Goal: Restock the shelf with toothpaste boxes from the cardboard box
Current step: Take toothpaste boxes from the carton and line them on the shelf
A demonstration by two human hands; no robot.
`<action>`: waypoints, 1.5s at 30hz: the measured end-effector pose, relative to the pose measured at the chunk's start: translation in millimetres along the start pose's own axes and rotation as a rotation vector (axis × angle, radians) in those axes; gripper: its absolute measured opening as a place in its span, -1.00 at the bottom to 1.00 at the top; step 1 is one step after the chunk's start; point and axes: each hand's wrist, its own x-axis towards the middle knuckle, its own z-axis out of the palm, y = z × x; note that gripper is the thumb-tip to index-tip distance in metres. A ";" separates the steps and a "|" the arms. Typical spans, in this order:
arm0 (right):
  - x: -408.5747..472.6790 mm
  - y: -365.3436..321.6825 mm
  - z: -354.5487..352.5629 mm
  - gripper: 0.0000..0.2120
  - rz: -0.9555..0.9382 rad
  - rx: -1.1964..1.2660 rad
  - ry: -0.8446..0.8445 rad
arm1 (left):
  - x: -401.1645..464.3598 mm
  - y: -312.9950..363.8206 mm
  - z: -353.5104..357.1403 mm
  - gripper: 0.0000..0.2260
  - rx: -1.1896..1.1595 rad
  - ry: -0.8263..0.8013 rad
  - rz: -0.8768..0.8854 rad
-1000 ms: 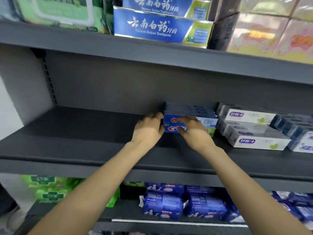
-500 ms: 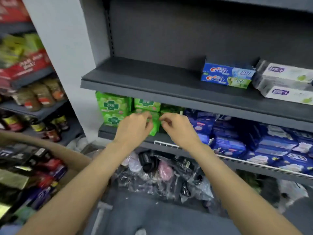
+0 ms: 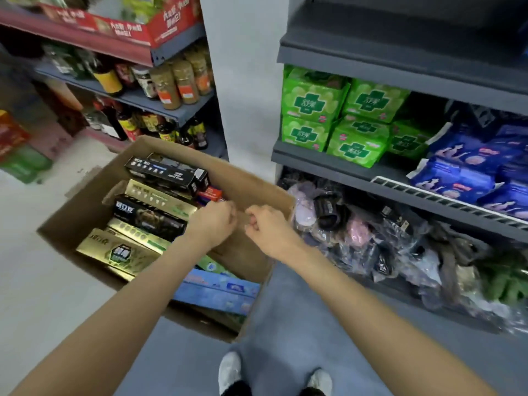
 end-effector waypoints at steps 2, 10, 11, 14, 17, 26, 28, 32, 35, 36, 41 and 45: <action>13.8 -10.4 27.7 -0.71 0.053 -0.032 -0.075 | 3.9 -31.9 11.5 -0.78 0.051 -0.072 0.016; 27.1 -12.6 124.1 -0.50 0.275 0.006 -0.361 | -1.8 -114.8 51.9 -0.61 0.327 -0.370 0.242; 25.6 -11.9 132.5 -0.42 0.285 0.001 -0.386 | -4.1 -122.4 54.3 -0.61 0.349 -0.380 0.268; 21.0 -11.2 148.7 -0.35 0.306 -0.097 -0.425 | -7.6 -142.2 60.6 -0.62 0.351 -0.429 0.320; 21.3 -12.1 151.8 -0.43 0.275 -0.245 -0.387 | -6.7 -152.9 64.7 -0.59 0.238 -0.410 0.330; 20.3 -17.7 109.8 -0.73 0.454 -0.040 -0.089 | 7.1 -151.3 51.4 -0.65 -0.163 -0.333 0.180; 18.3 -16.1 95.7 -0.72 0.490 0.021 0.004 | 7.5 -146.0 53.6 -0.64 -0.036 -0.345 0.234; 14.4 -13.8 82.5 -0.66 0.487 0.107 0.089 | 9.5 -119.2 67.5 -0.63 0.388 -0.338 0.483; 11.2 -15.5 79.3 -0.63 0.464 0.171 0.134 | 15.8 -102.5 78.7 -0.60 0.415 -0.492 0.421; 9.8 -16.5 77.7 -0.64 0.454 0.190 0.153 | 16.9 -98.9 79.1 -0.60 0.404 -0.531 0.381; 5.7 -20.0 63.5 -0.74 0.416 0.200 0.297 | 19.4 -101.4 74.8 -0.68 0.305 -0.373 0.330; 10.0 -25.2 50.4 -0.73 0.453 0.294 0.436 | 19.8 -108.3 61.0 -0.65 -0.301 -0.213 0.033</action>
